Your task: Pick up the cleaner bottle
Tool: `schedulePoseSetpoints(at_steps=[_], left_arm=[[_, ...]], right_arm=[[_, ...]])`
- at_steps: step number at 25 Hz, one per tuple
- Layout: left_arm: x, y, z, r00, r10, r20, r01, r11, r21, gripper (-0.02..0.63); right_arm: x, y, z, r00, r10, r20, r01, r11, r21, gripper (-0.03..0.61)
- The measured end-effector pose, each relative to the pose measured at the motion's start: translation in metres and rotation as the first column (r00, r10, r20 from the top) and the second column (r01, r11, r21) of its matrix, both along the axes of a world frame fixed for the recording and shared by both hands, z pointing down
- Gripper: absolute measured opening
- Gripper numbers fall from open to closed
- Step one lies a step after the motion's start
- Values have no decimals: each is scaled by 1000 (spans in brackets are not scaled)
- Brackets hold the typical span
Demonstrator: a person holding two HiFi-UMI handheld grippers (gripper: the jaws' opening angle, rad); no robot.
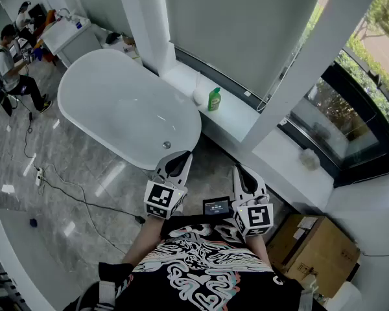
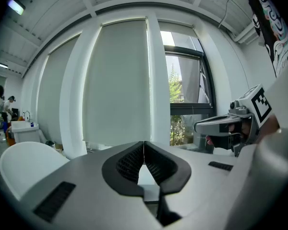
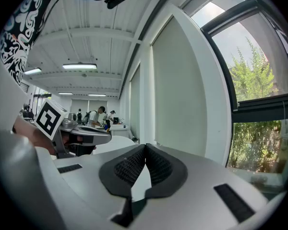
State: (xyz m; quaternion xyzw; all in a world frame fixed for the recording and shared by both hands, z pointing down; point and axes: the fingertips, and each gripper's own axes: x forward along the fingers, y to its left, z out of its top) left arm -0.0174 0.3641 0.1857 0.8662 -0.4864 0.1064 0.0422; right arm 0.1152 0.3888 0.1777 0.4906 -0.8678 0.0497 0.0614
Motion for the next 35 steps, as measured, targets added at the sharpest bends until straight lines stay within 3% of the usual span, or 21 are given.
schedulePoseSetpoints(at_steps=[6, 13, 18, 35], left_arm=[[13, -3, 0, 1000, -2, 27, 1, 1000, 19, 17], [9, -10, -19, 999, -47, -25, 49, 997, 54, 17], [12, -6, -19, 998, -67, -18, 68, 997, 48, 17], [36, -31, -14, 998, -68, -15, 68, 997, 35, 17]], right_arm=[[21, -4, 2, 999, 29, 32, -29, 1000, 10, 26], [34, -20, -12, 999, 38, 37, -40, 998, 53, 26], [37, -19, -19, 997, 30, 72, -35, 997, 63, 26], [64, -32, -7, 997, 30, 74, -33, 999, 30, 26]])
